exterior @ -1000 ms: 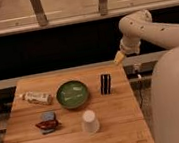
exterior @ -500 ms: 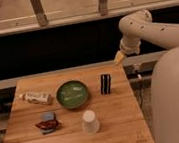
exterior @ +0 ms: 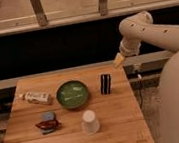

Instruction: Place the ceramic cup over the eraser

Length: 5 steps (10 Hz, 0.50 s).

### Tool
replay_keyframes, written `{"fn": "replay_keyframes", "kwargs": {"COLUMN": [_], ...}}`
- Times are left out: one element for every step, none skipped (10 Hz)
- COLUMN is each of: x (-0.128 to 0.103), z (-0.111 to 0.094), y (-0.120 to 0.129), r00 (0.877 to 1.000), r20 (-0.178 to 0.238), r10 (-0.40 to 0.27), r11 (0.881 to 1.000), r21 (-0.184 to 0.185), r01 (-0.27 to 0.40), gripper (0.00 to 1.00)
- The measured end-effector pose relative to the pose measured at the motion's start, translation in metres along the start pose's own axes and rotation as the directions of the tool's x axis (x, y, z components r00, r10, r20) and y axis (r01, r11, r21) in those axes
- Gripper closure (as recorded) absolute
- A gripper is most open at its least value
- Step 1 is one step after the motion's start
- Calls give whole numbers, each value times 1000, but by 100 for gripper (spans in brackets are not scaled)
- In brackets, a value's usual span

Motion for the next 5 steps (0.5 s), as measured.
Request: {"fn": "replay_keyframes", "kwargs": {"x": [8,16,23,27,31], "z": [-5,-11,-16,-19,-23], "y": [8,17,24,28,36], "r00": [1000,999,998,997,994], "r20": [12,30,49,60,76], "r10": [-14,-28,-45,-54,-73], "r11": [1000,1000,999,998,996], "r21": [-5,-13,-21,-27,-39], "r01": [14,28,46,55,76], "gripper": [20,20,20,20,20]}}
